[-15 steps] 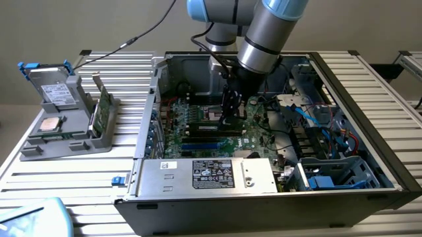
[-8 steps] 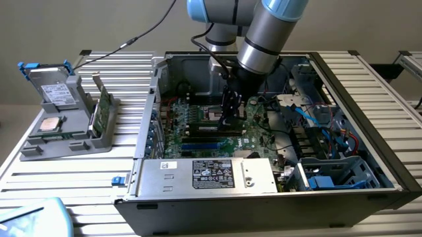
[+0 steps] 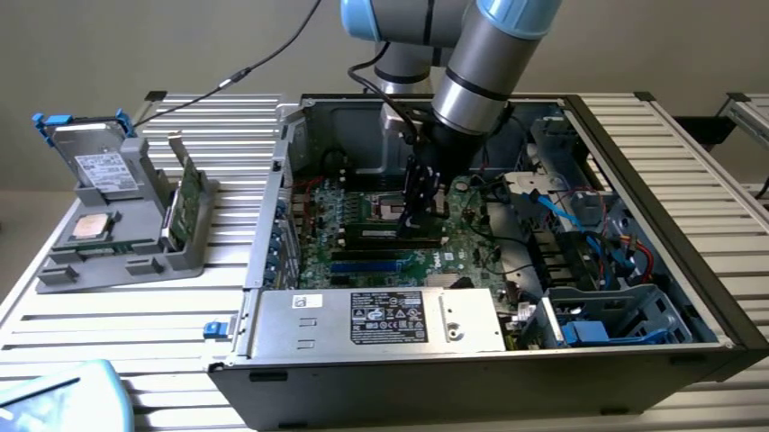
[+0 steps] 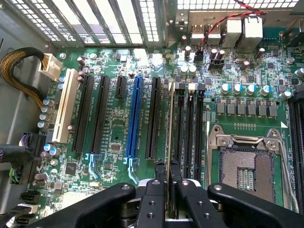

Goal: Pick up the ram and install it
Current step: 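Insert the ram into the slot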

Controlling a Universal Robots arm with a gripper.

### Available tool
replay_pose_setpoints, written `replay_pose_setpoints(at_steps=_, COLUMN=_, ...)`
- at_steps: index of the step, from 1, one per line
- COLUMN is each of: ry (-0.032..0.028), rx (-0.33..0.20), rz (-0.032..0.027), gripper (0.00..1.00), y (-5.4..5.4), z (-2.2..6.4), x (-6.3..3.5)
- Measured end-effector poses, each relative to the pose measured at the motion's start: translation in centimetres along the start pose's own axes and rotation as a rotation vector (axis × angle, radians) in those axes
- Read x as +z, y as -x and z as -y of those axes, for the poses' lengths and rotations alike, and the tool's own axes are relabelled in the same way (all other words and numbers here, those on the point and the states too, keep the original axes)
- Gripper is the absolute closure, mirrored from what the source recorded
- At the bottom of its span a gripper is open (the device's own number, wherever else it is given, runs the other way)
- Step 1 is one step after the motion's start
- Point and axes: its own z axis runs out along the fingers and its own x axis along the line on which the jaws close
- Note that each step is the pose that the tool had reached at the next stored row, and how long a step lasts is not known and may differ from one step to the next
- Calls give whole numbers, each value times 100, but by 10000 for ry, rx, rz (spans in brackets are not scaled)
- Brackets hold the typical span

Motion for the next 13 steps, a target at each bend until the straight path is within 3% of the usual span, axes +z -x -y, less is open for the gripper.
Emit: replay_pose_setpoints(at_steps=13, ry=-2, rx=-9, rz=31, gripper=86, y=21, z=10, x=25)
